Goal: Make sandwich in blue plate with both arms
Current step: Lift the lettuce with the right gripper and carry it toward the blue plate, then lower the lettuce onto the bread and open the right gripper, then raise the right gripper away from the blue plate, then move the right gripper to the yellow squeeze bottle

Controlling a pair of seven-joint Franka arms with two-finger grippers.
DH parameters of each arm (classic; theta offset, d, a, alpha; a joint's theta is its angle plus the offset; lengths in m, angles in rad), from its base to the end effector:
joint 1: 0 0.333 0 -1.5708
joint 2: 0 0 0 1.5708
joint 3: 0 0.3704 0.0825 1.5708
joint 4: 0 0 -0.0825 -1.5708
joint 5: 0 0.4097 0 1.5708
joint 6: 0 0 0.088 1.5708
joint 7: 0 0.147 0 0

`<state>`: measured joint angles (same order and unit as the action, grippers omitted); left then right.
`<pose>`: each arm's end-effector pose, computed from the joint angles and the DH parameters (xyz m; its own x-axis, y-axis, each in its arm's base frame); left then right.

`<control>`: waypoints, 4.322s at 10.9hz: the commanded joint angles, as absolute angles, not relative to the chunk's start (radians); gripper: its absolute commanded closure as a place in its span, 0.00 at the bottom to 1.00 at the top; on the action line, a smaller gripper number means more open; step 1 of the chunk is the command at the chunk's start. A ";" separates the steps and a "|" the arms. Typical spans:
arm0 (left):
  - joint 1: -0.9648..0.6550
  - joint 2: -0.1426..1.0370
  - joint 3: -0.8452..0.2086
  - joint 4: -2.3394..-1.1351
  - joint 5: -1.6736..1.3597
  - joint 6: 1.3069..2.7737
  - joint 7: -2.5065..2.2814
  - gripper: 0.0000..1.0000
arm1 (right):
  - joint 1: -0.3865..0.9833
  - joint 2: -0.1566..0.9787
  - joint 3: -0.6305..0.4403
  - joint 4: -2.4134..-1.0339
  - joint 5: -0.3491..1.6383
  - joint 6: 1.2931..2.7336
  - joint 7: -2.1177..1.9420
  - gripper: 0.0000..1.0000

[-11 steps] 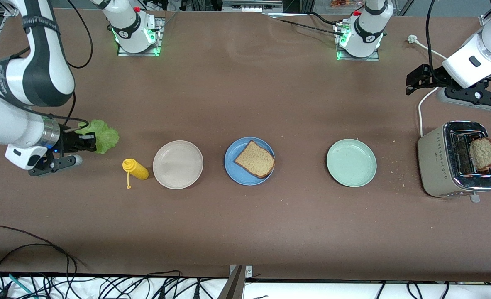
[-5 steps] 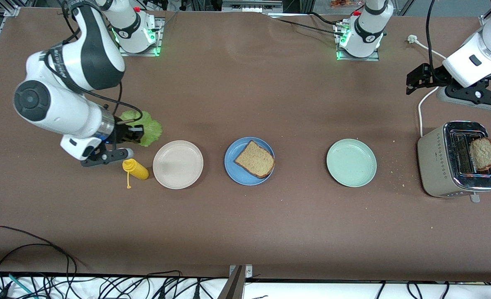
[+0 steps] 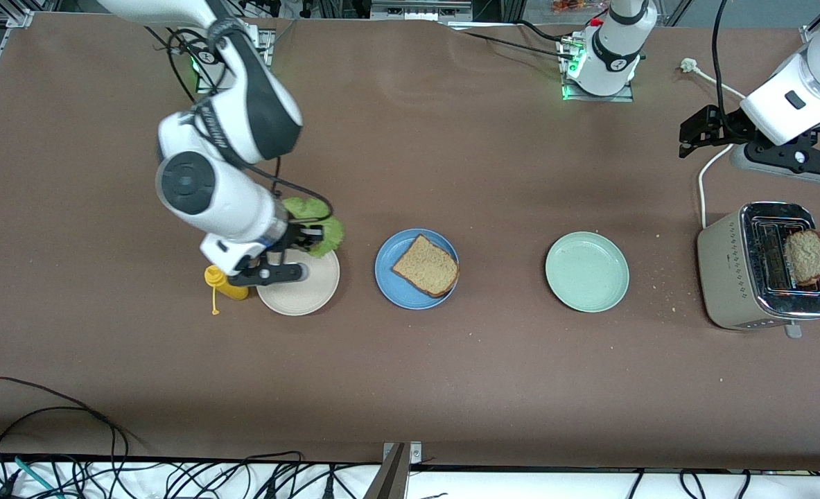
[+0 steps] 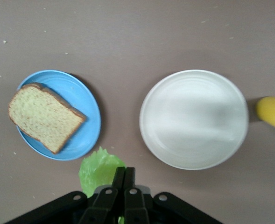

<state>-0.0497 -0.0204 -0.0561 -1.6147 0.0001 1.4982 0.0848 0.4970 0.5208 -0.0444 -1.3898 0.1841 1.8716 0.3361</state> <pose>0.5568 -0.0594 0.6231 0.9773 -0.1888 -0.0957 -0.1891 -0.9819 0.0069 0.6648 0.3532 0.4058 0.9936 0.0694 -0.0895 0.0576 -0.9900 -0.1286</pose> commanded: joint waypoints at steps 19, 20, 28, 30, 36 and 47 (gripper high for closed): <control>-0.041 -0.035 -0.063 -1.617 0.023 1.486 0.080 0.00 | 0.747 0.979 -0.055 -1.120 0.201 2.306 0.828 1.00; -0.041 -0.035 -0.063 -1.617 0.023 1.486 0.080 0.00 | 0.742 0.992 -0.058 -1.121 0.201 2.347 0.810 1.00; -0.041 -0.035 -0.063 -1.617 0.023 1.485 0.080 0.00 | 0.750 1.014 -0.098 -1.178 0.207 2.485 0.727 0.00; -0.041 -0.035 -0.063 -1.617 0.023 1.485 0.080 0.00 | 0.759 0.977 -0.103 -1.177 0.204 2.415 0.710 0.00; -0.041 -0.035 -0.063 -1.617 0.023 1.485 0.080 0.00 | 0.691 0.758 -0.097 -1.350 0.207 2.277 0.366 0.00; -0.040 -0.035 -0.063 -1.617 0.023 1.471 0.080 0.00 | 0.281 0.534 -0.006 -1.465 0.221 1.913 -0.581 0.00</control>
